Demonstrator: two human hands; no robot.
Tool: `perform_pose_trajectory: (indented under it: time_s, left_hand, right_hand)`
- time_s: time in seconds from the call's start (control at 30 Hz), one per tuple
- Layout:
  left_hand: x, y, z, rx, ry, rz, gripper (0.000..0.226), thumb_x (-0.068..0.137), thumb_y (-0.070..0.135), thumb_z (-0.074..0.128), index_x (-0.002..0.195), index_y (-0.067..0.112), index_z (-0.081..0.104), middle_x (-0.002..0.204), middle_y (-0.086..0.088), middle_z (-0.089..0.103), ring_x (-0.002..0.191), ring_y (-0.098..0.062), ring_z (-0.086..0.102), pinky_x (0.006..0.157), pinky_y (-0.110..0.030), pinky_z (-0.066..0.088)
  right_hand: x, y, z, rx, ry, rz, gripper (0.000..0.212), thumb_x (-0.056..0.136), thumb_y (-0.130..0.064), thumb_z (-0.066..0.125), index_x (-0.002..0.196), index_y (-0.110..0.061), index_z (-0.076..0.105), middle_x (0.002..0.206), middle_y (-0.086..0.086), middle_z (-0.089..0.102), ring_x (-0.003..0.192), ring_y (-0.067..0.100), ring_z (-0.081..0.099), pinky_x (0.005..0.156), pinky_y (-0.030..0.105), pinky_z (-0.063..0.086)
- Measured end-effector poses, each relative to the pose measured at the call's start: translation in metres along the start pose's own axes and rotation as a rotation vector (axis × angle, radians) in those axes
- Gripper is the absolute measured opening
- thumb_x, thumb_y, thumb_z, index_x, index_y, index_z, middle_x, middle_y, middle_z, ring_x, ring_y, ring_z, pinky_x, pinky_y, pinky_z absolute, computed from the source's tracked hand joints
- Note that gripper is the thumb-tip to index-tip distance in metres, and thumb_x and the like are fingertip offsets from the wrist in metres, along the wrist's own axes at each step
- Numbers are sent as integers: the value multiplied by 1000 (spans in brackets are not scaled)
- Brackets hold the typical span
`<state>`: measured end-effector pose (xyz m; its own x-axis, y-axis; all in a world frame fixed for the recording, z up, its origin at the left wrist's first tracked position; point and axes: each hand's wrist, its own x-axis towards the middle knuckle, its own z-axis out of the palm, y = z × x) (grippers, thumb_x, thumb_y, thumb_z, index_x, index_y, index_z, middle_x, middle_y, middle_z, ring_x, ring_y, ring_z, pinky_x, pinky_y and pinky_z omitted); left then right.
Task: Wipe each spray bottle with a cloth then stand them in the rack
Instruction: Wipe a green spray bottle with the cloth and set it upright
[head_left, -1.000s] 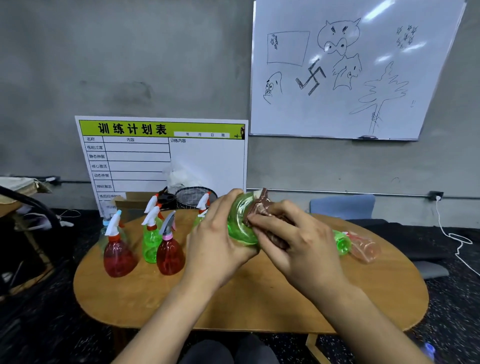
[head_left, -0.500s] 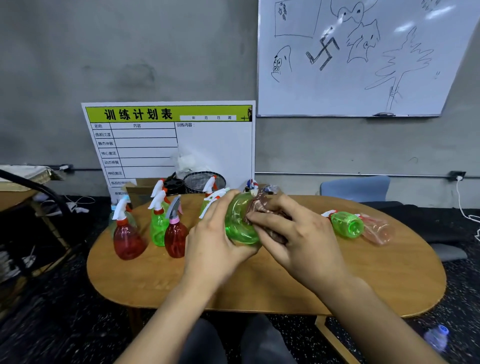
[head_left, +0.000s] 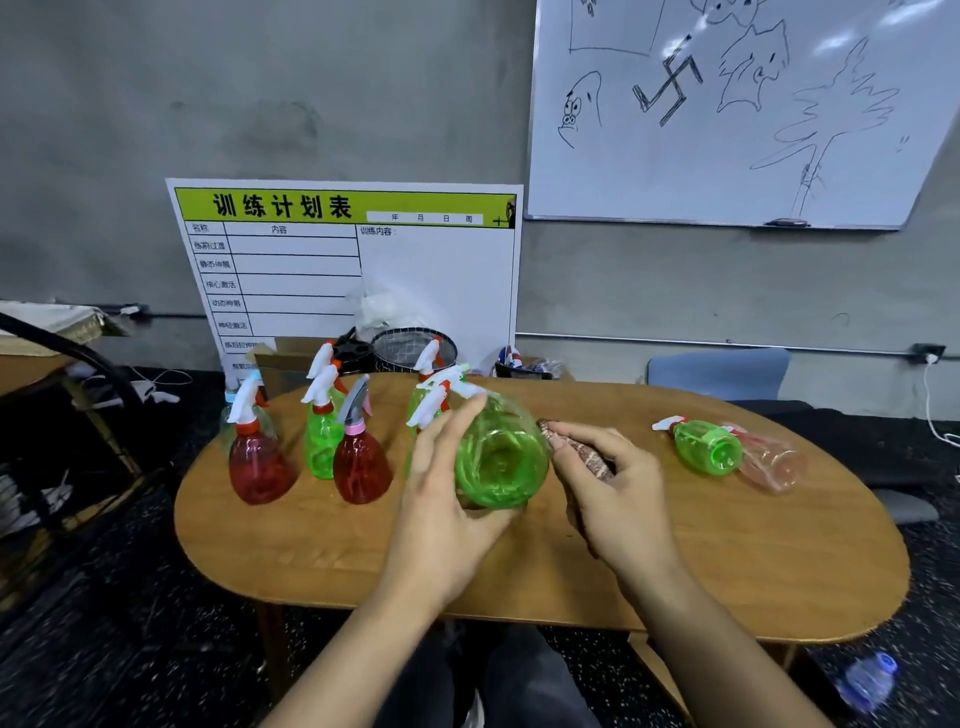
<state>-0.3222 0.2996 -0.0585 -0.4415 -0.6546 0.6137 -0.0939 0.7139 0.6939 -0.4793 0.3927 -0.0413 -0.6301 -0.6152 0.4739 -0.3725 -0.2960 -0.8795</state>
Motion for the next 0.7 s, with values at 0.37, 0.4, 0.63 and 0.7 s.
perform_pose_trajectory:
  time_s: [0.37,0.4,0.63,0.7]
  left_hand:
    - [-15,-46,16,-237,-121,-166,45,94,58,65,138,63,54,166,12,26,158,3,20,124,-17,27]
    - [-19,-59,15,-237,-133,-193,62,92,50,74,146,61,47,166,11,28,157,0,24,126,-24,29]
    - [-36,-135,13,-294,-202,-469,115,72,33,96,161,55,26,161,9,45,148,-9,48,123,-48,42]
    - [-40,-151,12,-268,-207,-483,113,72,32,96,161,51,28,160,11,44,148,-6,46,124,-46,41]
  right_hand:
    - [-10,72,27,133,-52,422,9,95,-16,76,99,-21,83,93,36,70,74,34,59,71,46,45]
    - [-10,82,33,133,-63,458,9,95,-15,76,98,-21,83,93,35,70,75,34,59,70,45,46]
    - [-18,143,80,54,-68,486,16,97,-12,75,93,-27,82,83,6,80,73,25,65,69,39,51]
    - [-18,157,91,34,-55,488,16,96,-12,76,96,-26,83,91,1,81,82,23,75,79,44,61]
